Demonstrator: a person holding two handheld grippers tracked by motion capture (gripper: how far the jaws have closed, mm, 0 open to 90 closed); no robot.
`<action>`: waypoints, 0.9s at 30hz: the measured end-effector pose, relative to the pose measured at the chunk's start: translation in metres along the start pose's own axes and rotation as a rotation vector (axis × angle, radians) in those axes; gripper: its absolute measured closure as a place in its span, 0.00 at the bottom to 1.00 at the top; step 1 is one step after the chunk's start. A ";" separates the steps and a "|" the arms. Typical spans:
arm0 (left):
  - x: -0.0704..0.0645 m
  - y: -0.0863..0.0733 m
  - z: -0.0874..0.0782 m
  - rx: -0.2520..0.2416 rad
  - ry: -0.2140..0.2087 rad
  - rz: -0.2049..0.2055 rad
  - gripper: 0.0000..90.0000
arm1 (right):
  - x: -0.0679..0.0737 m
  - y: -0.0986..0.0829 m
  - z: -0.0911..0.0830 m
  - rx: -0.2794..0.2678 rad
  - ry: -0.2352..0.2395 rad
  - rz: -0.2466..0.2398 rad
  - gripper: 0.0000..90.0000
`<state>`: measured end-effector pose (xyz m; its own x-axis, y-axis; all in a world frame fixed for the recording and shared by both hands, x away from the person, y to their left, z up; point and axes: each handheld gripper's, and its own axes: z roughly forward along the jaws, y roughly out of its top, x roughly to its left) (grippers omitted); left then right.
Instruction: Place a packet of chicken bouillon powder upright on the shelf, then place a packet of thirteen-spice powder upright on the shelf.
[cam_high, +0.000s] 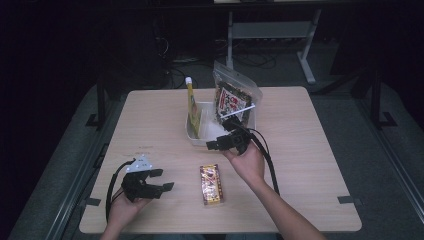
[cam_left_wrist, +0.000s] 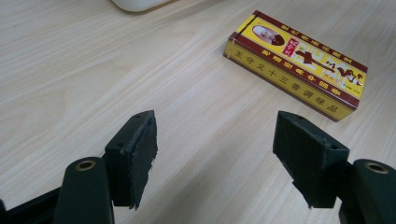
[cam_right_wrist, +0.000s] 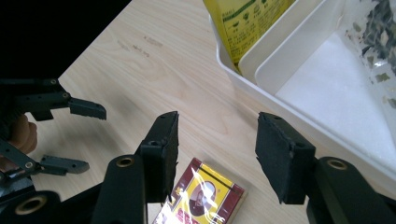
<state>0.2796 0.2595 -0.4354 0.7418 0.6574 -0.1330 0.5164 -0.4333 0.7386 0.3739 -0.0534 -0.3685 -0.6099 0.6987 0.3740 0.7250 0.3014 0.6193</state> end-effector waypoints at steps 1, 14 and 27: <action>0.000 0.000 0.000 0.001 0.000 0.000 0.33 | 0.000 -0.001 0.000 0.001 0.006 -0.002 0.53; -0.002 0.002 0.002 0.002 -0.004 0.008 0.33 | -0.002 -0.023 0.003 0.027 0.014 -0.034 0.52; -0.009 0.004 0.005 -0.002 -0.023 0.020 0.33 | -0.008 -0.044 0.005 0.064 0.012 -0.047 0.55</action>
<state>0.2775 0.2486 -0.4342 0.7612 0.6347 -0.1333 0.5011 -0.4450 0.7422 0.3489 -0.0690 -0.4025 -0.6474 0.6748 0.3543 0.7142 0.3749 0.5910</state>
